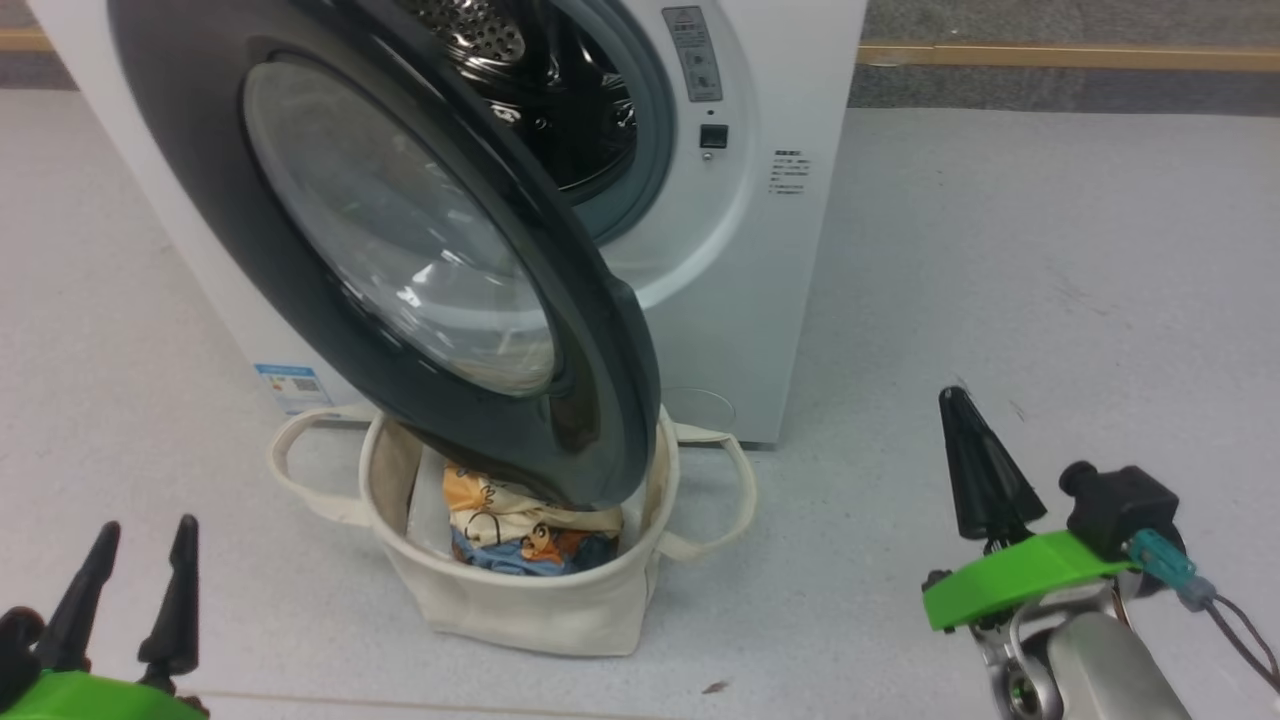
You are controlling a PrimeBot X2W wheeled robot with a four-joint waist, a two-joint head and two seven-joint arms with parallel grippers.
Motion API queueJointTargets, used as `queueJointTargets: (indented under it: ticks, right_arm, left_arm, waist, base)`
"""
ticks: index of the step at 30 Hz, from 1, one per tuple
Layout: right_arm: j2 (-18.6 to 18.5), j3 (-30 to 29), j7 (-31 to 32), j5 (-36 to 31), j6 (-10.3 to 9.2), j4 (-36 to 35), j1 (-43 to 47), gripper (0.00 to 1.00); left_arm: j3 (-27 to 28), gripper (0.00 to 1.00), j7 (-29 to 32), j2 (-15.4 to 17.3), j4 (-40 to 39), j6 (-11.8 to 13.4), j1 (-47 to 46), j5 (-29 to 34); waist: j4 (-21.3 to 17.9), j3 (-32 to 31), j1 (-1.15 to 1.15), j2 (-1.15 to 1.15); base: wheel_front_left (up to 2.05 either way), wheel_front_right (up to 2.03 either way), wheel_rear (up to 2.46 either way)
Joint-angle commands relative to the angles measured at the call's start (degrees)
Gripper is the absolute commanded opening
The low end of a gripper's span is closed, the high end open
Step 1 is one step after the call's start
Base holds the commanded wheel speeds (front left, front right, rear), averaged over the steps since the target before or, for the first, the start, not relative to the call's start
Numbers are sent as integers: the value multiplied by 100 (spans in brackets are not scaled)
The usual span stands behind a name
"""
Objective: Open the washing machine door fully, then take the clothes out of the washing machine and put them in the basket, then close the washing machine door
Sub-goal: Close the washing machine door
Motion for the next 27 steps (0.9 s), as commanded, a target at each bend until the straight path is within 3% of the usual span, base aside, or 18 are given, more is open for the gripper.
queueJointTargets:
  ticks: [1, 8, 17, 21, 27]
  right_arm:
    - [60, 149, -71, 133, 42, -316, -280, 0]
    - [-15, 461, -71, 79, 42, -729, -514, 0]
    - [26, 1375, 105, 194, 42, -1284, -890, 0]
    - [56, 1876, 351, 362, 42, -1158, -1169, 0]
    - [77, 2176, 405, 596, 42, -592, -1370, 0]
  left_arm:
    - [187, 100, -69, 140, -112, -31, -345, 70]
    - [-224, 100, -69, 16, -15, -32, -605, 127]
    - [-723, 100, -69, -145, 221, -32, -860, 164]
    - [-878, 100, -69, -205, 309, -32, -981, 174]
    - [-1004, 100, -69, -254, 323, -33, -1066, 180]
  waist:
    - [90, 6, 0, 0]
    - [507, -33, 0, 0]
    - [1063, -116, 0, 0]
    - [1316, -124, 0, 0]
    - [1529, -119, 0, 0]
  base:
    - [0, 0, 0]
    - [0, 0, 0]
    - [0, 0, 0]
    - [0, 0, 0]
    - [0, 0, 0]
